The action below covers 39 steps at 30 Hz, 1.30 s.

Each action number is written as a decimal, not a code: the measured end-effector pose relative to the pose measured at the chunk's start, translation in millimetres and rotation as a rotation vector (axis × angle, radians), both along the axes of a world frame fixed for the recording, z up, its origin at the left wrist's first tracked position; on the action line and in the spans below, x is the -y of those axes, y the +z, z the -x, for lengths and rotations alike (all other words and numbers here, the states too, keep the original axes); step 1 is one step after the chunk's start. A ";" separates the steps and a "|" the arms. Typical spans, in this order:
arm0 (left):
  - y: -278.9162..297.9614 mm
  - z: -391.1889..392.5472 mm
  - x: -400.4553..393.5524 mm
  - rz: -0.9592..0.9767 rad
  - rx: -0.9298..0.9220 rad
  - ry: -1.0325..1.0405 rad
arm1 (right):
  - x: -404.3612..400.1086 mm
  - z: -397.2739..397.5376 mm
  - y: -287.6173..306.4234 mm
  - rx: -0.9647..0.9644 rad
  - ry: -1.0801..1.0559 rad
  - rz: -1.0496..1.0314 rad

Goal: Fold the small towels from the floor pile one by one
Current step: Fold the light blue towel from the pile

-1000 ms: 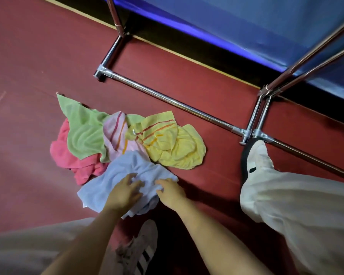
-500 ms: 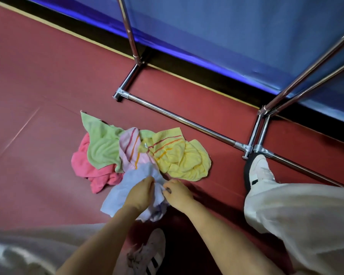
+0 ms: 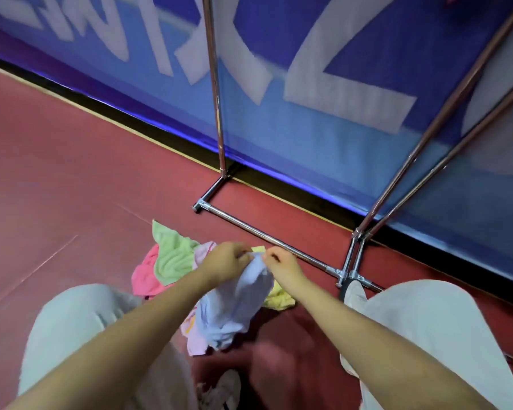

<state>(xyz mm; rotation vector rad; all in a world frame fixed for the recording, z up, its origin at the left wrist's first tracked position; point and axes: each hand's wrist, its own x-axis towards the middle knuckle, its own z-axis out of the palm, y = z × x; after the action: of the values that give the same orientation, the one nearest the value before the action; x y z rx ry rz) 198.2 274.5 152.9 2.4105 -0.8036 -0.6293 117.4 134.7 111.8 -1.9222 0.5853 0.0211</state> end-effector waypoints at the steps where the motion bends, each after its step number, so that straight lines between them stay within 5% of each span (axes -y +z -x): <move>1: 13.9 5.1 -3.3 0.036 0.023 0.015 | -0.1 3.3 16.6 0.053 -0.001 0.008; 8: 67.4 54.7 -46.6 0.400 0.157 0.125 | -8.5 42.9 106.3 0.230 0.283 0.145; 14: 65.6 85.7 -49.2 0.563 0.086 0.305 | -18.2 78.0 109.6 0.237 0.310 0.193; 26: 67.5 71.3 -93.3 0.722 -0.138 0.685 | -38.5 84.1 91.3 0.046 0.376 0.257; 39: 71.2 60.5 -101.2 0.752 0.088 0.795 | -32.8 84.3 74.2 0.054 0.298 0.225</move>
<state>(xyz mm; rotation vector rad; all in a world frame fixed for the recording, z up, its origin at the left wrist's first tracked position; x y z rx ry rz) 137.7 375.7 224.1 1.8163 -0.0251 0.0984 33.1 167.5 186.0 -2.2078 0.2693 0.0960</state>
